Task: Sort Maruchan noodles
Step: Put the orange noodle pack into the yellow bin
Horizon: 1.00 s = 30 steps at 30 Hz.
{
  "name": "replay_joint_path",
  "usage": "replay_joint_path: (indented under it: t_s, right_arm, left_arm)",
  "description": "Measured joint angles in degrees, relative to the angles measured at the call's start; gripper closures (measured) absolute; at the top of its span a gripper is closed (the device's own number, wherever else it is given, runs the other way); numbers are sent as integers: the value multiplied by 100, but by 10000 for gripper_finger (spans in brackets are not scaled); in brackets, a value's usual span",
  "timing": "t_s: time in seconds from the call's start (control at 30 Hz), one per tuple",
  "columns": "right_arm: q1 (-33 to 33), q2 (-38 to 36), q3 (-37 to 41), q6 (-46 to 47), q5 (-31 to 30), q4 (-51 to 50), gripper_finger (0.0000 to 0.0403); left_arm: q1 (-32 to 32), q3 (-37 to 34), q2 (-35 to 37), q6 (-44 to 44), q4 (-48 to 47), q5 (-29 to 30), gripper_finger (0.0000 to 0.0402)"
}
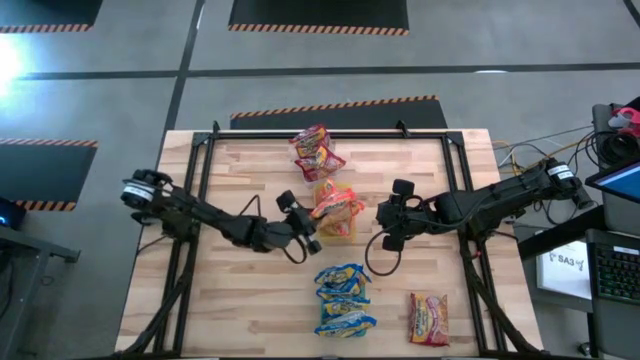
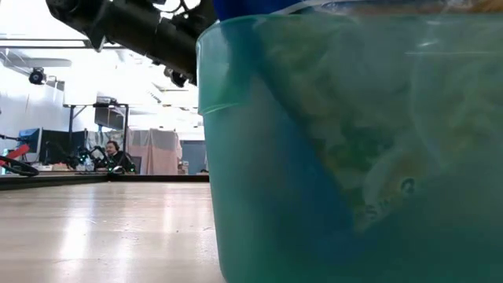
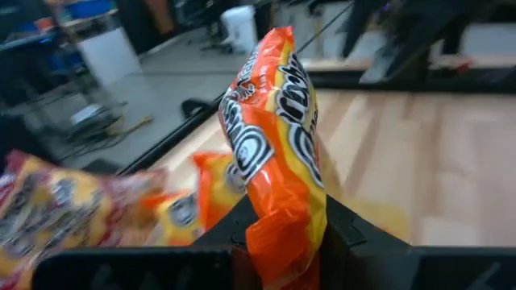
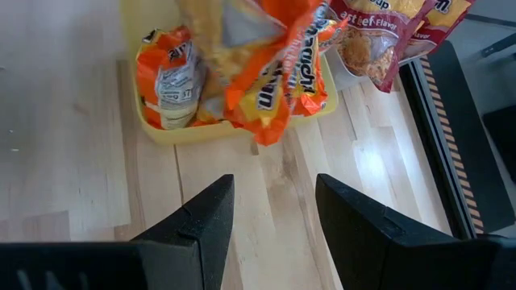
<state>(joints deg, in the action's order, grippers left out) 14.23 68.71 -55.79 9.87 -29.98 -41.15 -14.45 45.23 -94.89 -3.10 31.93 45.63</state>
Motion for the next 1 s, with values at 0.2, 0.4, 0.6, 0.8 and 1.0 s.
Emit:
replay_joint_path:
  t_s: [0.2, 0.4, 0.6, 0.8, 1.0]
  right_arm:
    - [-1, 0, 2, 0, -1, -2, 236]
    - [0, 0, 2, 0, 0, -1, 236]
    - [0, 0, 2, 0, 0, 0, 236]
    - [1, 0, 2, 0, 0, -2, 236]
    - [-1, 0, 2, 0, 0, -2, 236]
  left_arm:
    - [-200, 0, 32, 43, 402, -707, 359]
    - [-249, -2, -71, -38, 357, -858, 359]
    - [-108, -4, -85, 674, 666, -313, 359]
    - [183, -33, -94, 1226, 661, -503, 359]
    - [555, -54, -155, 1860, 658, -921, 359]
